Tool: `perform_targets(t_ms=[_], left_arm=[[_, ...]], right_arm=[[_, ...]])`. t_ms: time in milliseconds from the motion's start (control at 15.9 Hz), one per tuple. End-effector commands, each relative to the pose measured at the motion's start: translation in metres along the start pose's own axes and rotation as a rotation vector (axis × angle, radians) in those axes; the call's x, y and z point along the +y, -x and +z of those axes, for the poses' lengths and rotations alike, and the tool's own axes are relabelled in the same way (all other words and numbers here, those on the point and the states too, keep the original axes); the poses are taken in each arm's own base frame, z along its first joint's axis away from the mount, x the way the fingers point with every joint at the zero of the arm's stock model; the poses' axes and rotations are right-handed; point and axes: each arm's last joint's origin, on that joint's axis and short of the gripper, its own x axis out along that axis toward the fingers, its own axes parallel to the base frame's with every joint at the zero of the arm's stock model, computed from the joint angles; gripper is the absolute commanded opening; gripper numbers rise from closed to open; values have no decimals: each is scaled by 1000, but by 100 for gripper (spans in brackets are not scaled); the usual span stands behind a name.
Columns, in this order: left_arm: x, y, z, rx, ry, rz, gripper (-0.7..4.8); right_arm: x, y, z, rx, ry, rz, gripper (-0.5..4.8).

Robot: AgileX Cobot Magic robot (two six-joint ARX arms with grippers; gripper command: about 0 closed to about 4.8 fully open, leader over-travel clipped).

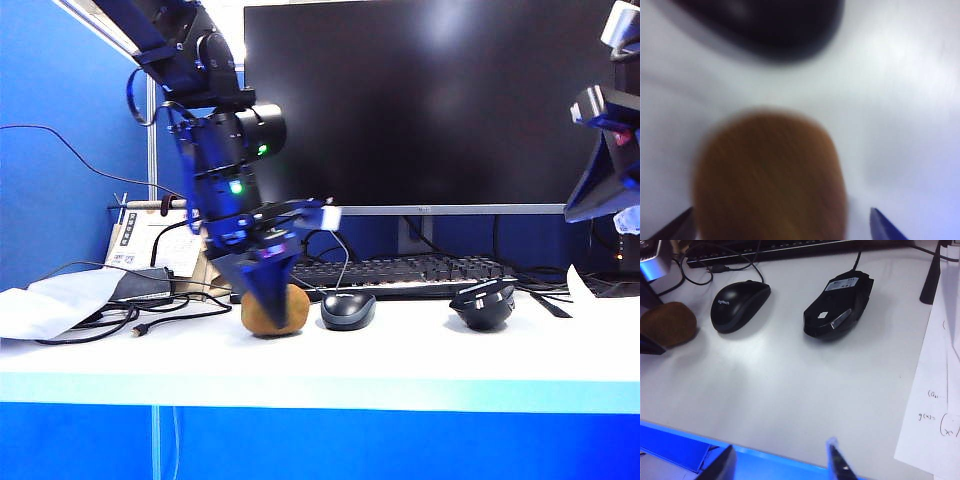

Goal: Pick up the kiwi and place it near the upside-down mouse.

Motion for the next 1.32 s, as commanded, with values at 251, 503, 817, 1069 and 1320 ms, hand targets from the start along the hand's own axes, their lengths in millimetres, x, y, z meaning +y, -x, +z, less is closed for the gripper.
perform_targets(t_ms=[251, 503, 817, 1069, 1320], left_arm=[[2, 1, 10, -85, 23, 32, 479], [-1, -5, 9, -53, 22, 35, 479], [-2, -17, 4, -8, 33, 8, 390], [-2, -17, 6, -26, 51, 13, 265], [-10, -13, 13, -40, 93, 11, 169]], right_arm=[[1, 0, 4, -29, -10, 9, 238], [1, 0, 5, -36, -12, 8, 238], [1, 0, 5, -35, -12, 8, 238], [1, 0, 4, -33, -11, 7, 238], [1, 0, 4, -30, -9, 6, 238]])
